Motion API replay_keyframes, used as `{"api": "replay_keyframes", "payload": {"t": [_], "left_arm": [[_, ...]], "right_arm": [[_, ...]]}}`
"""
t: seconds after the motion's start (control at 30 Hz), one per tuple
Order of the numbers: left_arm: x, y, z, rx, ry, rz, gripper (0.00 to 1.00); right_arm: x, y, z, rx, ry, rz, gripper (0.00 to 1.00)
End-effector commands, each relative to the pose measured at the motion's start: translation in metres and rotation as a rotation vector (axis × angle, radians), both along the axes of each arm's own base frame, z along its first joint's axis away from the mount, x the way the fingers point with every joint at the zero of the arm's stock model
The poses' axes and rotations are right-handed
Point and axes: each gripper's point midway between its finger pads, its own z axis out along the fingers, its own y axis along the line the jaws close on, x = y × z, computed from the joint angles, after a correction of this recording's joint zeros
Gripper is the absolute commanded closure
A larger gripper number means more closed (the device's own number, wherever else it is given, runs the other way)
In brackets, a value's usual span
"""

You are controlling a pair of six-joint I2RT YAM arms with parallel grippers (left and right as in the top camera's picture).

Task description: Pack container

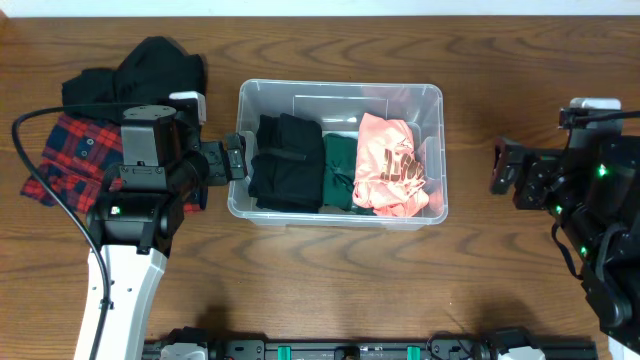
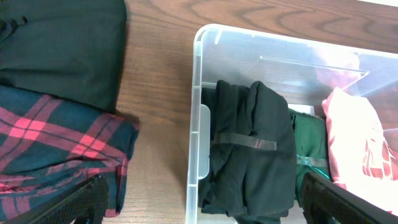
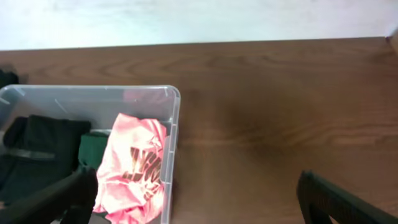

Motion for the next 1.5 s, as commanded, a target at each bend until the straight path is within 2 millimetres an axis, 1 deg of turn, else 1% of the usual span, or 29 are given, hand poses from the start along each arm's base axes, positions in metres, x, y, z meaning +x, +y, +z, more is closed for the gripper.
{"api": "replay_keyframes", "payload": {"t": [0.0,0.5,1.47], "left_arm": [[0.0015,0.0035,0.0042,0.014,-0.011,0.007,0.02],[0.0015,0.0035,0.0042,0.014,-0.011,0.007,0.02],[0.0015,0.0035,0.0042,0.014,-0.011,0.007,0.02]], "right_arm": [[-0.0006,-0.0038,0.0031,-0.019,-0.009,-0.006,0.01],[-0.0036,-0.0042,-0.0015,-0.022,0.014,-0.005,0.01],[-0.0036,-0.0043,-0.0016,-0.022,0.014,-0.006,0.01]]}}
